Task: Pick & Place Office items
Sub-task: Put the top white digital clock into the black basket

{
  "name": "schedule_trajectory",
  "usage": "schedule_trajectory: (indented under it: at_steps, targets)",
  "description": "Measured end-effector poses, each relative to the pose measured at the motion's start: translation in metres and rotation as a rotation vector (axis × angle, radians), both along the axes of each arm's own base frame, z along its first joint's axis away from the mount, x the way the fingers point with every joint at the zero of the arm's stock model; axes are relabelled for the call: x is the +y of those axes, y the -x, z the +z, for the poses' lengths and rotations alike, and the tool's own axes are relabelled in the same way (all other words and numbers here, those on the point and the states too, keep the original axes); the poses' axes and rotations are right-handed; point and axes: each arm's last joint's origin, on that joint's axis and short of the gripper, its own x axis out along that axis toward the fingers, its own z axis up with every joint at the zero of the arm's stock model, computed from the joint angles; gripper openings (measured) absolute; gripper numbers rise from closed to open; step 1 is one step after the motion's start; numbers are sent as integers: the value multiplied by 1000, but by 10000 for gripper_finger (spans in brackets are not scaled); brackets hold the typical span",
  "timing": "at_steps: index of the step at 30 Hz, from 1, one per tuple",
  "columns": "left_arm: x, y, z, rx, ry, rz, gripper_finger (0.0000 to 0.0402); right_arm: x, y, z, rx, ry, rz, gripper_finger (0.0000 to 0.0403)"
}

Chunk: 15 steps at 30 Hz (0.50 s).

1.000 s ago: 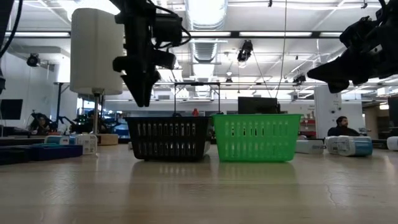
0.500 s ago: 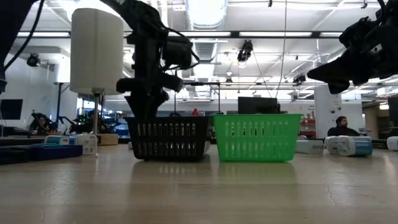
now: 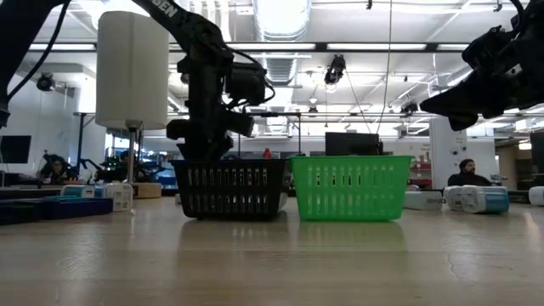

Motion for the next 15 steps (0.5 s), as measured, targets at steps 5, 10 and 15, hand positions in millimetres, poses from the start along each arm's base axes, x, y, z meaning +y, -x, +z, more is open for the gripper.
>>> schedule_trajectory:
  at_steps: [5, 10, 15]
  targets:
    - [0, 6, -11, 12, 5, 19, 255, 0, -1, -2, 24, -10, -2, 36]
    - [-1, 8, -20, -11, -3, 23, 255, 0, -2, -3, 37, -14, -5, 36]
    - [-2, 10, -27, -32, -9, 11, 251, 0, -2, -3, 36, -17, -6, 36]
